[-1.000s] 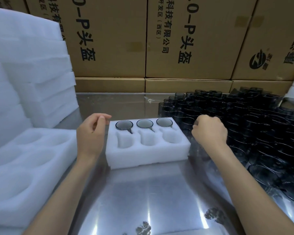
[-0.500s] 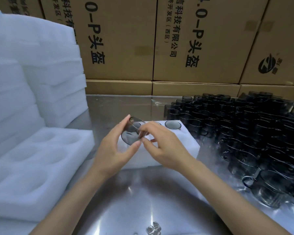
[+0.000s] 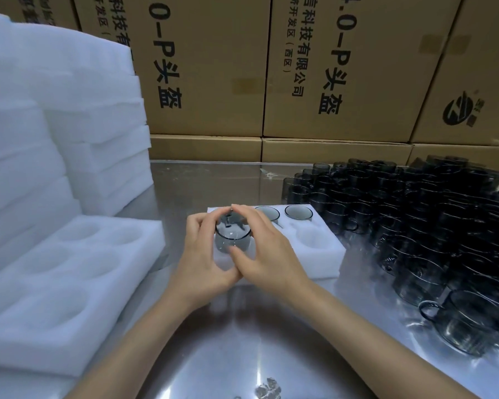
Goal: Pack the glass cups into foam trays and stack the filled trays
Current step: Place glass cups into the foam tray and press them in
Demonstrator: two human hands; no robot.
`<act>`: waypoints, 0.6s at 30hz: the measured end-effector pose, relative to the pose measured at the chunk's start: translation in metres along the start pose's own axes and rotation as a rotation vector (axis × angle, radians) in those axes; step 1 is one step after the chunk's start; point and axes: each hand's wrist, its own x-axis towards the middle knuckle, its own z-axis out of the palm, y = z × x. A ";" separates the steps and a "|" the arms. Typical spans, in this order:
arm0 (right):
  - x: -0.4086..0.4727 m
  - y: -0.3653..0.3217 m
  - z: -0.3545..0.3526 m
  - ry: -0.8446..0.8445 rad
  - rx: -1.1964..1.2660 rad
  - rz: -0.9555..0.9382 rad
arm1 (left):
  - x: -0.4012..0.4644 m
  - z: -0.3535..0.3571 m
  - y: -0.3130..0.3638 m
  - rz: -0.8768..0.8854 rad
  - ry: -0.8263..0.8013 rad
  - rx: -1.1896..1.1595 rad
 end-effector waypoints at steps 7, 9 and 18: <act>0.007 0.003 -0.009 -0.186 0.057 0.085 | -0.002 0.000 0.004 0.074 -0.039 0.059; 0.008 0.002 -0.008 -0.204 -0.021 0.085 | -0.003 0.000 0.004 0.073 -0.023 0.068; -0.003 -0.002 -0.014 -0.179 -0.196 -0.039 | -0.008 -0.016 0.005 0.138 -0.044 0.311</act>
